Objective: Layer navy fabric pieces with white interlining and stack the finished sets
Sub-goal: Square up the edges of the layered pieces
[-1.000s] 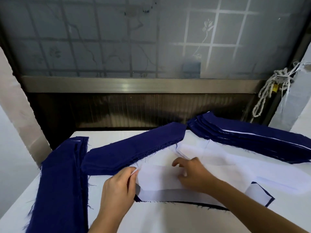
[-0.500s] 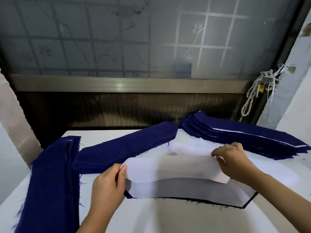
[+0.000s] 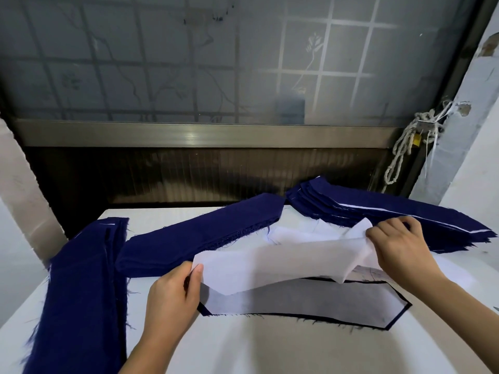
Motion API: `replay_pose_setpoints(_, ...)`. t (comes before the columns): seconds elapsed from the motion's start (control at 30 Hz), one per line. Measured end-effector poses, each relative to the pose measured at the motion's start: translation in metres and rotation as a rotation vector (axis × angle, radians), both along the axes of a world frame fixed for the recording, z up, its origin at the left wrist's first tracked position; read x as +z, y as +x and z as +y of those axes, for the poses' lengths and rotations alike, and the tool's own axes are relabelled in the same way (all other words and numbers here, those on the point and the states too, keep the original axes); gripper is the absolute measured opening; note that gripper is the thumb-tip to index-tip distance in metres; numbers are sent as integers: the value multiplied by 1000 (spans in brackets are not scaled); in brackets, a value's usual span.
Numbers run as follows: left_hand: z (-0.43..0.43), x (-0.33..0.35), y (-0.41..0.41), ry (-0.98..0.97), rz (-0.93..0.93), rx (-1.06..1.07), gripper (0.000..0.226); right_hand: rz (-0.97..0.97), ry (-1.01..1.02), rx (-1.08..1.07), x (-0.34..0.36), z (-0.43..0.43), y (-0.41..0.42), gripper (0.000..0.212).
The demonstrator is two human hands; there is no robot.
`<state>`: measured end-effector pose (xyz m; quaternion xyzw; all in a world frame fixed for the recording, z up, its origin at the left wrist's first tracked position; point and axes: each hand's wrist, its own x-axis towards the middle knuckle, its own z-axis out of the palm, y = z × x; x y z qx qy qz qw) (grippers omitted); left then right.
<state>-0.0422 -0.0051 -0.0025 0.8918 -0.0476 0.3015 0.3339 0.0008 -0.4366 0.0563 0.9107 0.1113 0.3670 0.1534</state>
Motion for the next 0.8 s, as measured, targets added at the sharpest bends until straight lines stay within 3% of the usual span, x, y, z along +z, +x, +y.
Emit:
replay_pose_setpoints(0.27, 1, 0, 0, -74, 8, 8, 39, -100, 133, -3, 15, -8, -7, 21)
replay_pose_setpoints(0.33, 0, 0, -1, -120, 19, 8, 40, -101, 261, 31, 14, -9, -12, 22)
replay_pose_setpoints(0.5, -1, 2, -3, -247, 65, 97, 43, 5, 796, 63, 1, -4, -37, 17)
replay_pose_setpoints(0.8, 2, -5, 7, -51, 247, 243, 36, 191, 1136, -93, -44, 10, -62, 10)
